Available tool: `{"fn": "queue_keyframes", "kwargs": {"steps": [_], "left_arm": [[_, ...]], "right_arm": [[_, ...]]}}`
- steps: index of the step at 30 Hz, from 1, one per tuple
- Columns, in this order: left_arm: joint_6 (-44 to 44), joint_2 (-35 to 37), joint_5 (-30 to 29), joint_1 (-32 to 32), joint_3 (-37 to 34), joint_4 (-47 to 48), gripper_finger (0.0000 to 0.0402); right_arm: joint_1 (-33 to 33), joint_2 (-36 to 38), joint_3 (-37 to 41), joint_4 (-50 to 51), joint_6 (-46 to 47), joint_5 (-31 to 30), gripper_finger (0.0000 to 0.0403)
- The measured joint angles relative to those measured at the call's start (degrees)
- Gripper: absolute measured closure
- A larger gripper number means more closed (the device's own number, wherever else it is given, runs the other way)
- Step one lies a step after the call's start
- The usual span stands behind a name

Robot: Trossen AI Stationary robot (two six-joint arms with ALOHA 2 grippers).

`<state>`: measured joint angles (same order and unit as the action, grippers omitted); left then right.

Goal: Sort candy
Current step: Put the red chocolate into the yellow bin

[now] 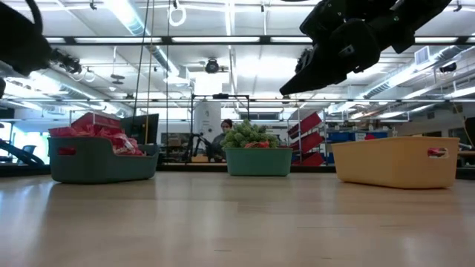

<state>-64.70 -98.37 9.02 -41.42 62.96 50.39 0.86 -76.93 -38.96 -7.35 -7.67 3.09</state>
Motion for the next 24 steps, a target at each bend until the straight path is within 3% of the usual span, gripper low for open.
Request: {"fn": "queue_keyframes", "kwargs": {"steps": [6,17,20,24], "left_arm": [[-0.25,-0.05,0.35,-1.55,-0.76,-0.32,0.0217],[-0.04,0.11,0.61,-2.3,-8.1,-9.58,0.0221],[1.57,0.0,0.2,-2.2,-7.51,-9.33,0.0247],[4.13,-0.11,-0.86,-2.13,-5.96,-9.95,0.0327]], "right_arm": [[0.0,0.0,0.0,-0.07,-0.01,0.0,0.0403],[0.0,0.0,0.0,-0.05,-0.01,0.0,0.0403],[0.0,0.0,0.0,-0.1,-0.01,0.0,0.0403],[0.0,0.0,0.0,-0.31,-0.01,0.0,0.0403]]}}
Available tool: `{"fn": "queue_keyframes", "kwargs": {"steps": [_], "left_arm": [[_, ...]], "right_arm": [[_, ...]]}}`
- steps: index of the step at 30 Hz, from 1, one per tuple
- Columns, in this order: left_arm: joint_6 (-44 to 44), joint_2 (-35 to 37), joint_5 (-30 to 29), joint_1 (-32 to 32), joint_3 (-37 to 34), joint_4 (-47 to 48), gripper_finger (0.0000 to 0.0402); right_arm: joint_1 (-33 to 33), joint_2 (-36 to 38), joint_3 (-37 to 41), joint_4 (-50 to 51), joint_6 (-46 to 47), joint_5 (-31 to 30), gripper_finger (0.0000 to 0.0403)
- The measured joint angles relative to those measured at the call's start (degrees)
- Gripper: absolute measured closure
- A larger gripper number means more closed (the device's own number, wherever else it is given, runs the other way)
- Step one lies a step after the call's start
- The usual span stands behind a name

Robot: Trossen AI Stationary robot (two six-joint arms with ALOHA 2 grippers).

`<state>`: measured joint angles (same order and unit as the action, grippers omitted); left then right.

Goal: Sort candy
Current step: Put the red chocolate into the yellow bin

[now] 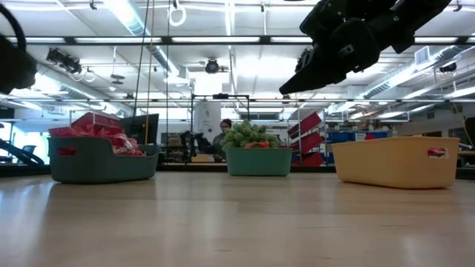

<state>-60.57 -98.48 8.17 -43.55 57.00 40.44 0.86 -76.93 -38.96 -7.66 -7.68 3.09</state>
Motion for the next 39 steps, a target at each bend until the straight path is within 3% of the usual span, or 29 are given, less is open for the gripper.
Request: {"fn": "queue_keyframes", "kwargs": {"steps": [3,10,14,18,24,29,34,39], "left_arm": [[0.39,0.0,-0.27,0.33,0.58,0.2,0.0385],[6.09,0.51,-7.46,4.81,4.03,-0.3,0.0395],[14.06,1.63,-15.23,10.86,6.14,-1.35,0.0398],[24.52,1.95,-21.62,18.79,6.62,-11.95,0.0399],[41.78,1.95,-21.72,30.09,6.66,-35.95,0.04],[49.49,0.8,-17.11,37.08,6.77,-52.36,0.0401],[53.26,-3.1,-12.85,39.88,6.75,-63.79,0.0401],[54.26,-6.68,-11.52,40.17,8.61,-66.22,0.0401]], "right_arm": [[0.0,0.0,0.0,-0.02,0.0,-0.02,0.0403],[0.0,2.88,-0.02,3.2,0.17,-1.0,0.0403],[-0.15,7.21,-0.02,8.81,0.24,-5.59,0.0403],[-0.47,12.73,-0.02,16.07,2.54,-10.04,0.0403],[-1.22,20.56,1.29,25.14,7.45,-17.49,0.0403],[-0.92,25.6,6.47,26.82,15.44,-23.69,0.0403],[0.41,27.0,13.41,28.93,26.95,-28.97,0.0403],[0.66,27.02,16.44,35.03,35.8,-29.03,0.0403]]}}
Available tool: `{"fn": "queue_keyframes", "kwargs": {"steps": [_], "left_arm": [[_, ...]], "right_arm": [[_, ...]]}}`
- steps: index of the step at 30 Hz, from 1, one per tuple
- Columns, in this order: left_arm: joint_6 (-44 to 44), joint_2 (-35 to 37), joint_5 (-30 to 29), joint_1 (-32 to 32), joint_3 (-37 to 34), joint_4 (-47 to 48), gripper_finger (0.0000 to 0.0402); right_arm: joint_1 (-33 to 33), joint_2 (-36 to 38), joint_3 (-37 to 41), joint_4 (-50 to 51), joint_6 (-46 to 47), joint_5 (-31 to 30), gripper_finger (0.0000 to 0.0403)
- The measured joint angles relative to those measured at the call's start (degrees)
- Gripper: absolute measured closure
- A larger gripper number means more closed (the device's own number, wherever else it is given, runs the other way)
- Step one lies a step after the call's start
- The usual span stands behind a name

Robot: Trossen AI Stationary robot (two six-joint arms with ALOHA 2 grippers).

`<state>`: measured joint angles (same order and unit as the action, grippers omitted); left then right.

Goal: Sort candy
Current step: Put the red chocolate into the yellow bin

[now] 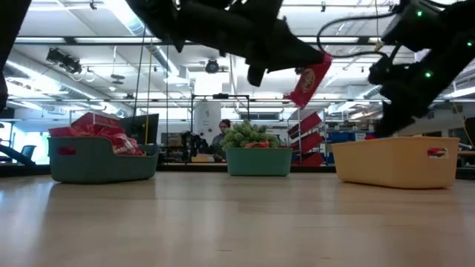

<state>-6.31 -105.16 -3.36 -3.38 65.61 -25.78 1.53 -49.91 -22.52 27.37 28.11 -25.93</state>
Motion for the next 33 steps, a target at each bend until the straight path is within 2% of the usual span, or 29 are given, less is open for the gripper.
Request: {"fn": "queue_keyframes", "kwargs": {"steps": [5,8,10,16,19,24,28,33], "left_arm": [[3.17,-2.43,-0.02,0.0,3.74,-0.22,0.0401],[4.92,-2.89,-1.18,0.37,3.87,0.78,0.0401],[5.88,-2.91,-0.73,1.13,3.6,1.15,0.0401],[5.37,-6.68,9.09,2.6,3.68,-2.92,0.0401],[4.63,-10.78,11.12,2.56,5.69,-4.26,0.0401],[4.71,-15.57,11.15,2.61,11.17,-4.92,0.0401],[4.66,-16.09,11.15,2.47,12.96,-4.96,0.0401],[4.47,-15.12,11.45,2.17,12.92,-4.34,0.0401]], "right_arm": [[-2.75,0.07,-1.64,9.72,9.54,0.85,0.0403],[-5.77,0.04,-1.7,11.45,14.4,6.8,0.0403],[-8.57,-0.03,-1.7,12.45,18.27,8.33,0.0403],[-15.26,-1.94,-1.7,13.9,28.56,8.41,0.0403],[-17.11,-4.07,-1.7,10.87,30.56,8.28,0.0403],[-18.87,-9.42,-1.83,5.91,31.76,10.16,0.0403],[-19.88,-13.21,-1.7,0.17,29.77,11.28,0.0403],[-20.25,-14.21,-1.73,-4.53,27.21,11.67,0.0403]]}}
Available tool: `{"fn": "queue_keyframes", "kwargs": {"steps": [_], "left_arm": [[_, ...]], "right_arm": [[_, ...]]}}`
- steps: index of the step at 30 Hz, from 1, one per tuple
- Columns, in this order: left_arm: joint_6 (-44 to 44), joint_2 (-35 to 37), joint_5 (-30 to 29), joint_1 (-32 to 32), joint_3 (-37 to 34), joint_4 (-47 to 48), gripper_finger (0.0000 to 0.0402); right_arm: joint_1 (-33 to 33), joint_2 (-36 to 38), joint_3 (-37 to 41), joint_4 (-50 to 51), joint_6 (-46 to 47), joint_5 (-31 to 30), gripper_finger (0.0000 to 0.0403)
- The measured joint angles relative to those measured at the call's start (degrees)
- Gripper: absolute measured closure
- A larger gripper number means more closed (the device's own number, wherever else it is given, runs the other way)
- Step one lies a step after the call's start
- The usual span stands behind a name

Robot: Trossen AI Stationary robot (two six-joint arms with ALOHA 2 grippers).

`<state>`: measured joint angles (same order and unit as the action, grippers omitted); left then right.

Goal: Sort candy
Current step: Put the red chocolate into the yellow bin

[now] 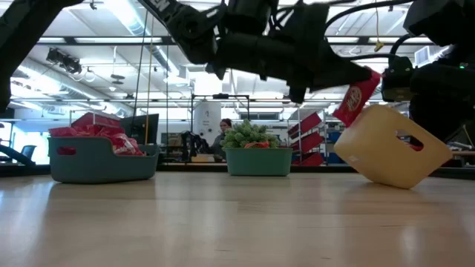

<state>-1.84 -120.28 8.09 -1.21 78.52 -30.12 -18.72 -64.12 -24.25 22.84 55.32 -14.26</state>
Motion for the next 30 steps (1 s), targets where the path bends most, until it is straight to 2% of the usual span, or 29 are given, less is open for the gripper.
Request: {"fn": "queue_keyframes", "kwargs": {"steps": [6,13,17,20,22,27,30], "left_arm": [[0.23,1.79,0.2,-0.36,0.04,3.82,0.0401],[3.46,5.07,-2.79,-0.16,-0.11,10.21,0.0401],[3.81,6.0,-0.54,-0.18,-0.02,6.76,0.0401],[-1.18,4.73,3.04,-0.18,0.12,1.13,0.0401],[-5.5,3.65,3.4,-0.18,-0.05,0.84,0.0401],[-17.75,-0.33,2.8,-0.16,0.56,-5.37,0.0401],[-24.0,-1.32,1.12,-0.11,0.61,-5.68,0.0401]], "right_arm": [[-0.06,0.88,0.0,-0.33,-0.42,0.52,0.0403],[-0.07,3.95,0.0,-1.42,-1.85,0.57,0.0403],[0.01,4.94,0.01,-4.46,-5.64,-0.57,0.0403],[0.14,5.6,-0.27,-4.94,-8.16,-0.95,0.0403],[0.13,6.4,-1.85,-2.66,-9.06,-1.73,0.0403],[-0.65,9.42,-7.93,12.63,-7.69,-7.71,0.0403],[-1.17,10.57,-11.22,19.6,-6.53,-11.55,0.0403]]}}
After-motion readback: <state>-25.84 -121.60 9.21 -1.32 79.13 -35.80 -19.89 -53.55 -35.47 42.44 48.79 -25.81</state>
